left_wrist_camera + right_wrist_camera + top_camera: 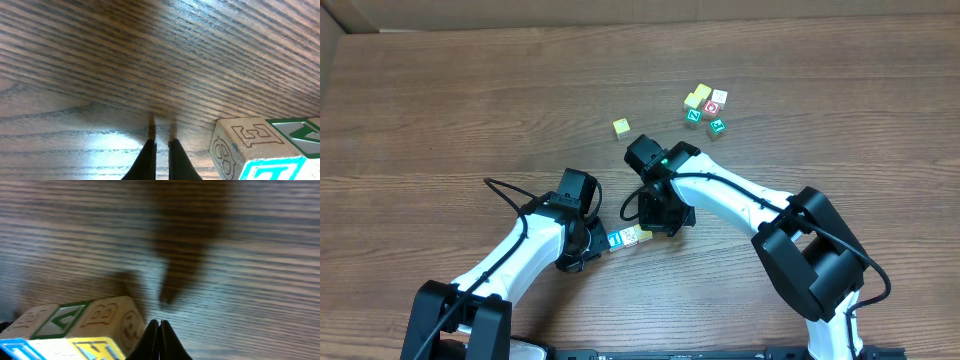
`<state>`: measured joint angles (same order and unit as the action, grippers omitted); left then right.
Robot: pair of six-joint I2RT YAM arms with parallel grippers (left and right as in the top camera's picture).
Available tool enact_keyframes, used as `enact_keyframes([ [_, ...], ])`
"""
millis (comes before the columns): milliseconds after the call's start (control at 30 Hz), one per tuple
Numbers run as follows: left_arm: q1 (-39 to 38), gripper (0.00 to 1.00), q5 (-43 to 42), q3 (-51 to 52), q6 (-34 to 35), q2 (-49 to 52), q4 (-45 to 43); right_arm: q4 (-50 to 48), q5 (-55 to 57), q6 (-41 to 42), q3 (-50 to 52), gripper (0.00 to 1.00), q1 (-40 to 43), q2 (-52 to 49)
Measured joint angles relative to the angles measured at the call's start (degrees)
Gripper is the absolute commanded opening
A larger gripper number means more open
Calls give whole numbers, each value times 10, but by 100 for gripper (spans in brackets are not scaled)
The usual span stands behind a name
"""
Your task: Flip 3 blocks
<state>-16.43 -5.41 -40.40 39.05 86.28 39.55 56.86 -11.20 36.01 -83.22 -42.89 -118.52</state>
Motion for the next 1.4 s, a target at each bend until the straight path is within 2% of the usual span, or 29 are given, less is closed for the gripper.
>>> enact_keyframes([
  [367, 0, 4, -18, 0, -4, 0, -33, 2, -4, 0, 0, 4, 1, 0],
  [1400, 1, 4, -51, 0, 29, 0, -53, 2, -21, 0, 0, 4, 1, 0],
])
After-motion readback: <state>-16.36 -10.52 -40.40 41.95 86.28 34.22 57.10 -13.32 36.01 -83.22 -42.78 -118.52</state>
